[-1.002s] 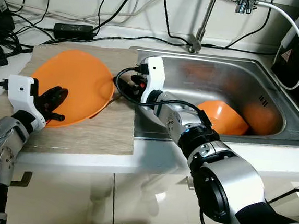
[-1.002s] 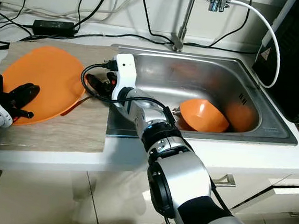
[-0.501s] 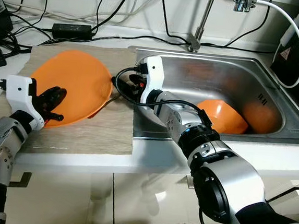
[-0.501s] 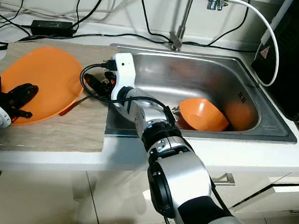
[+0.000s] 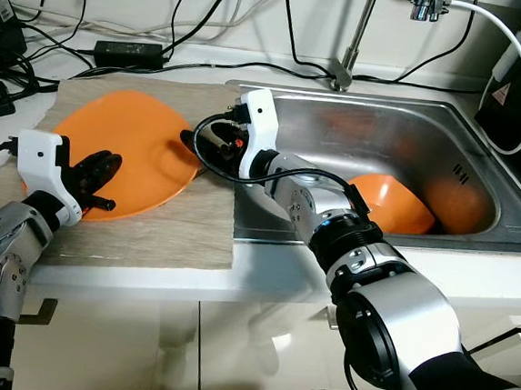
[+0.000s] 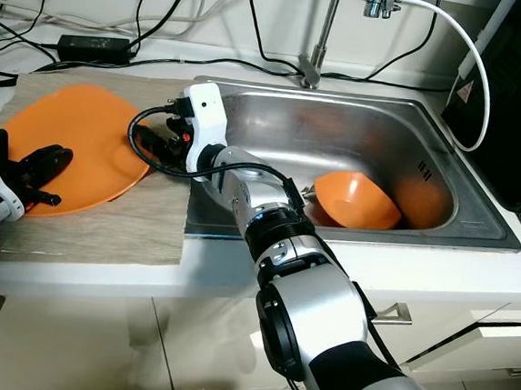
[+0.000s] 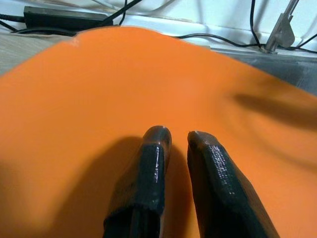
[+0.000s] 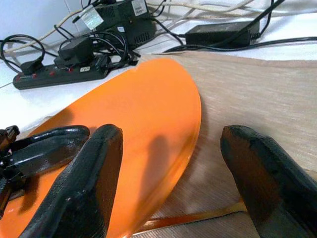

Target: Kitchen organization

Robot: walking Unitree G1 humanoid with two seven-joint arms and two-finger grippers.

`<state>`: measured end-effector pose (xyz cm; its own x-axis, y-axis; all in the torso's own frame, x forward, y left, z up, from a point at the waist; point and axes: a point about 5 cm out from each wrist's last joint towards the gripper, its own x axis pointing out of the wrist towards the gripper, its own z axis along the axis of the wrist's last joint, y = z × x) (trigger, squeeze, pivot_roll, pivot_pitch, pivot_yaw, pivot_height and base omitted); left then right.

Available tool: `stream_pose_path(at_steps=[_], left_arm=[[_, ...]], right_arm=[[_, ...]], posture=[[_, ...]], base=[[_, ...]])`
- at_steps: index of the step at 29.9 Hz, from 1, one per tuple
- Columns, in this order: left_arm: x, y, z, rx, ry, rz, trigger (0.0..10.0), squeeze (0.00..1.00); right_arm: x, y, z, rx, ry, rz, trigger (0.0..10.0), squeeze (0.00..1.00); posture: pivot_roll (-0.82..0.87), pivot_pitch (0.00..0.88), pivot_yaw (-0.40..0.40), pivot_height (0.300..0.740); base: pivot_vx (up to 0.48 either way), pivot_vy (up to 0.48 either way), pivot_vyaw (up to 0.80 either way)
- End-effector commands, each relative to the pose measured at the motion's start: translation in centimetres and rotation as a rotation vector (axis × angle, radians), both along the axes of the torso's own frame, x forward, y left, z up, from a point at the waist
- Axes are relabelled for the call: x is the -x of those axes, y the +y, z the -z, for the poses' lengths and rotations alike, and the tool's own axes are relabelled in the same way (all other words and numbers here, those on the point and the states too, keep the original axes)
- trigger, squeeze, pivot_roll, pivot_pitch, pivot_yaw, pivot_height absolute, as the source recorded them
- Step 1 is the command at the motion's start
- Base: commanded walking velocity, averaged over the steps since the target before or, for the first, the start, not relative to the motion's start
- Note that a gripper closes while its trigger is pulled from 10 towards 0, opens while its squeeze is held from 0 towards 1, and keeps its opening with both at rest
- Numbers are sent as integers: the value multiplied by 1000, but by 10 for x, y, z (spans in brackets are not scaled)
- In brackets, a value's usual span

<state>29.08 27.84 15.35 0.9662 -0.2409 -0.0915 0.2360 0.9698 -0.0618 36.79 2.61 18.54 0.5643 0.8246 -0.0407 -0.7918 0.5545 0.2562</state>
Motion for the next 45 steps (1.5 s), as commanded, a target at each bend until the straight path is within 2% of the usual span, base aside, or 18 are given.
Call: stream_pose_path(at_steps=[1,6,10,14,22,45], left_arm=[[5,-3,27,17,125,-1,10000,0],[4,-3,26,21,118,5,10000,0],[7,4,26,25,119,-19,10000,0],[12,13,28,19,128,-45,10000,0],[13,14,31,25,131,-57,10000,0],[12,13,32,27,130,-55,10000,0]], right_arm=[[40,68,-2,-102,49,-182,10000,0],[45,74,4,-126,130,-166,10000,0],[46,73,12,-126,172,-137,10000,0],[42,65,16,-122,179,-113,10000,0],[31,47,19,-132,190,-79,10000,0],[31,46,21,-128,197,-72,10000,0]], posture=[[98,8,-65,740],[105,4,-68,740],[114,7,-71,740],[120,8,-74,740],[109,9,-77,740],[106,9,-76,740]], base=[[0,0,0],[0,0,0],[0,0,0],[0,0,0],[0,0,0],[0,0,0]])
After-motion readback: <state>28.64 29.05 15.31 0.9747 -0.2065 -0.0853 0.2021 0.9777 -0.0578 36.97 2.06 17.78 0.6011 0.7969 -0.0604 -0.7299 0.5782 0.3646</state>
